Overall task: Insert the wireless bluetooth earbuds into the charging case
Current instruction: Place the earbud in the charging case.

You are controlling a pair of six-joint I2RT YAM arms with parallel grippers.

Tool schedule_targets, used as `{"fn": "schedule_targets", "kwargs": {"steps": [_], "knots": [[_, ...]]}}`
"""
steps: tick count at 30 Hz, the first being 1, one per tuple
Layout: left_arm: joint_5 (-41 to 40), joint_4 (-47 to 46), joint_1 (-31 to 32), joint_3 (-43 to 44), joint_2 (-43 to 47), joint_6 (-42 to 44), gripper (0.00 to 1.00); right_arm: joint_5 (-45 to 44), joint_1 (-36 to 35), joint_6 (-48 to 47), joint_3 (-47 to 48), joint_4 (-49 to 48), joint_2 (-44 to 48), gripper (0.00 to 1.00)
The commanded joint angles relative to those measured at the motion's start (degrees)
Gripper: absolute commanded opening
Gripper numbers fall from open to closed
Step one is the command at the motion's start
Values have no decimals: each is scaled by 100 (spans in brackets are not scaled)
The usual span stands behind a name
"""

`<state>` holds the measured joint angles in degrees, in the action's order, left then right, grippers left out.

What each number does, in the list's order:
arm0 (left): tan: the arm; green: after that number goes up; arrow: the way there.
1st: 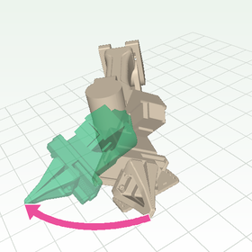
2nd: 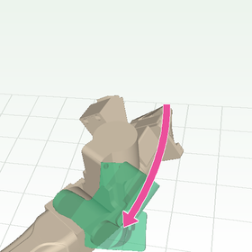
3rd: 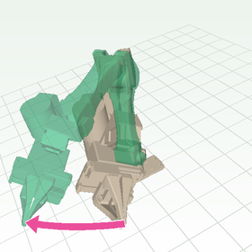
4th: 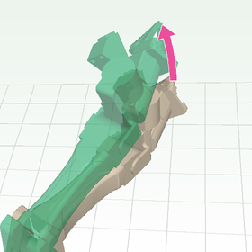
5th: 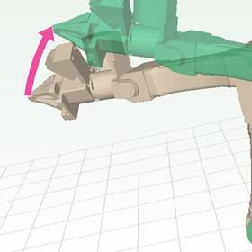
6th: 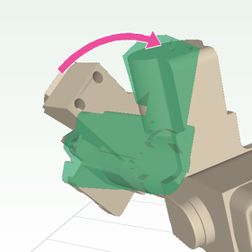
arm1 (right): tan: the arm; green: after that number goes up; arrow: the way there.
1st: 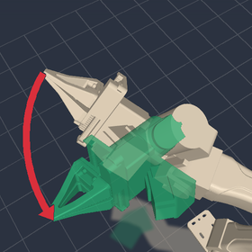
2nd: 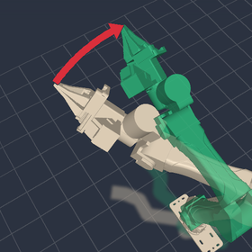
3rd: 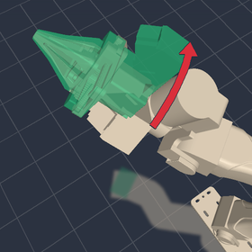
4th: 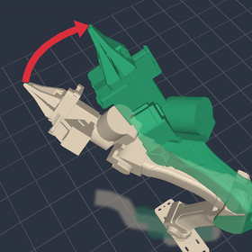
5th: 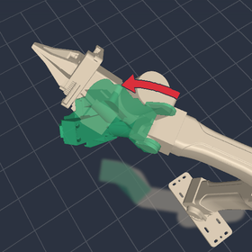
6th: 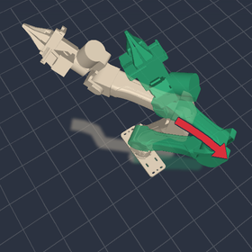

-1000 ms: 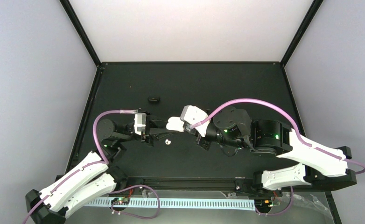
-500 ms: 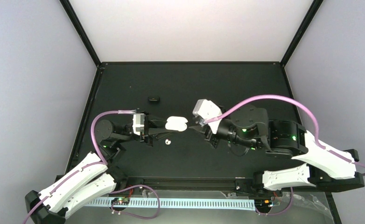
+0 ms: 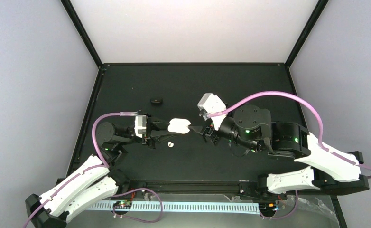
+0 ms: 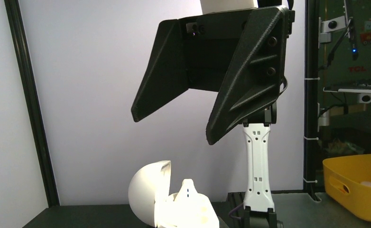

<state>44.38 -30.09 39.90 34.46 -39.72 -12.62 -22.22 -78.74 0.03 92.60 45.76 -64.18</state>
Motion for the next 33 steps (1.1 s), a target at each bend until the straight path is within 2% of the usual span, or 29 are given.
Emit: {"fn": "schedule_targets", "kwargs": {"steps": [1,33], "knots": [[81,-269,60,20,70,-15,2,-327,-30,75,-45,-255,-55,69],[58,-211,68,15,181,47,2,-313,-27,169,242,167,-483,71]]}}
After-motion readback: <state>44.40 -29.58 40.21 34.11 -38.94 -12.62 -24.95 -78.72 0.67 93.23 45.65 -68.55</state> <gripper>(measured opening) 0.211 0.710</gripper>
